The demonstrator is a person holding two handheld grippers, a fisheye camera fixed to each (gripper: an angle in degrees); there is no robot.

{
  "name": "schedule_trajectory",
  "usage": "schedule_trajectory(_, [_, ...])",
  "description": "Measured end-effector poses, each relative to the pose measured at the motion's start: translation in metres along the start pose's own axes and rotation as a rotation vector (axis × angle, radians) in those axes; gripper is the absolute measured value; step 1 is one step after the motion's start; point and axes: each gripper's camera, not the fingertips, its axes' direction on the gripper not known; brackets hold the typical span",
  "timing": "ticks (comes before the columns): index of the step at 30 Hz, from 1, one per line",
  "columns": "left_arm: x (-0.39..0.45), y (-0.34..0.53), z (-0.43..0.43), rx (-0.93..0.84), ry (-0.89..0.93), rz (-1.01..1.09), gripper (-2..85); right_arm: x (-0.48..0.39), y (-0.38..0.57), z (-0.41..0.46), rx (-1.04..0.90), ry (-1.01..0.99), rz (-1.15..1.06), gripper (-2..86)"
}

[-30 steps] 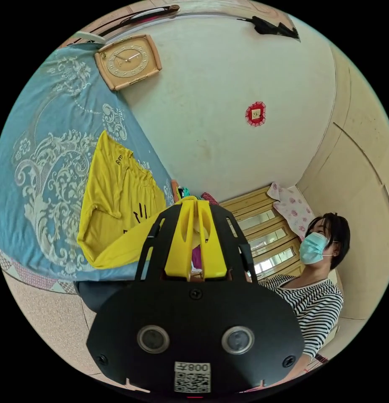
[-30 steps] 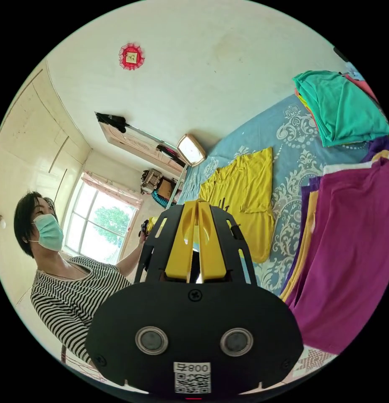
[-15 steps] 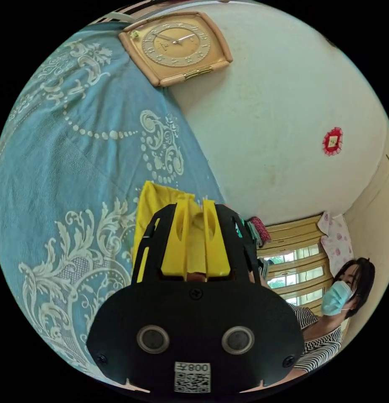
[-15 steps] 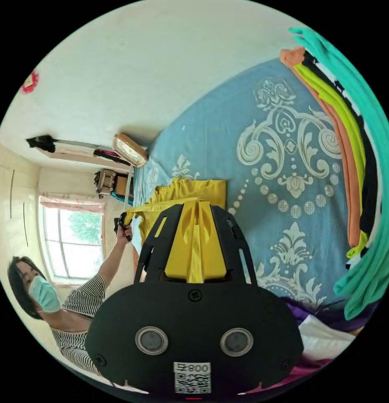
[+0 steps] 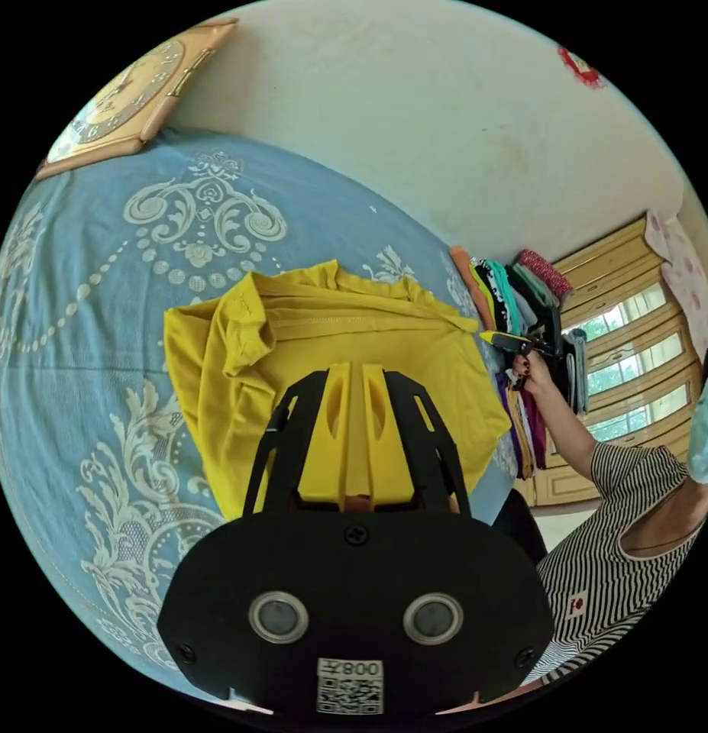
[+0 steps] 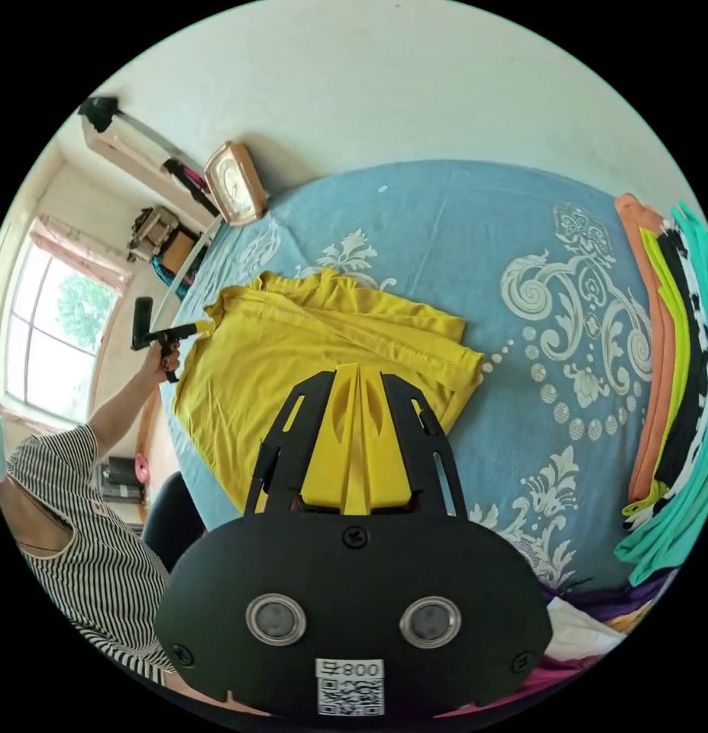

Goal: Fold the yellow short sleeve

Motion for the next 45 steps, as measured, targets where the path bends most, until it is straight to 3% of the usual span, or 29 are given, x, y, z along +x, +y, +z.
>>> schedule_trajectory(3, [0.009, -0.032, 0.027, -0.101, -0.209, 0.024, 1.0, -0.028, -0.019, 0.029, -0.056, 0.090, -0.107, 0.0])
schedule_trajectory(7, [0.011, -0.061, 0.036, -0.116, -0.194, 0.041, 0.5, -0.032, -0.047, 0.066, -0.157, 0.230, -0.159, 0.0])
schedule_trajectory(12, [0.015, -0.097, 0.042, -0.146, -0.225, 0.047, 0.3, -0.012, -0.085, 0.079, -0.140, 0.146, -0.097, 0.0])
schedule_trajectory(21, [0.021, -0.138, 0.025, 0.001, -0.355, 0.000, 0.2, 0.004, -0.157, 0.102, -0.143, 0.351, -0.075, 0.0])
schedule_trajectory(29, [0.034, -0.102, 0.019, 0.020, -0.206, 0.093, 0.3, -0.017, -0.143, 0.112, -0.052, 0.230, -0.194, 0.0])
schedule_trajectory(34, [0.022, -0.097, 0.022, -0.066, -0.337, 0.073, 0.3, 0.020, -0.145, 0.146, -0.126, 0.252, -0.088, 0.0])
schedule_trajectory(41, [-0.014, -0.091, -0.028, 0.051, -0.424, -0.086, 0.2, 0.054, -0.160, 0.163, -0.062, 0.198, 0.041, 0.0])
schedule_trajectory(45, [-0.016, -0.054, -0.056, 0.116, -0.353, -0.078, 0.4, 0.042, -0.151, 0.179, -0.050, 0.246, 0.021, 0.0])
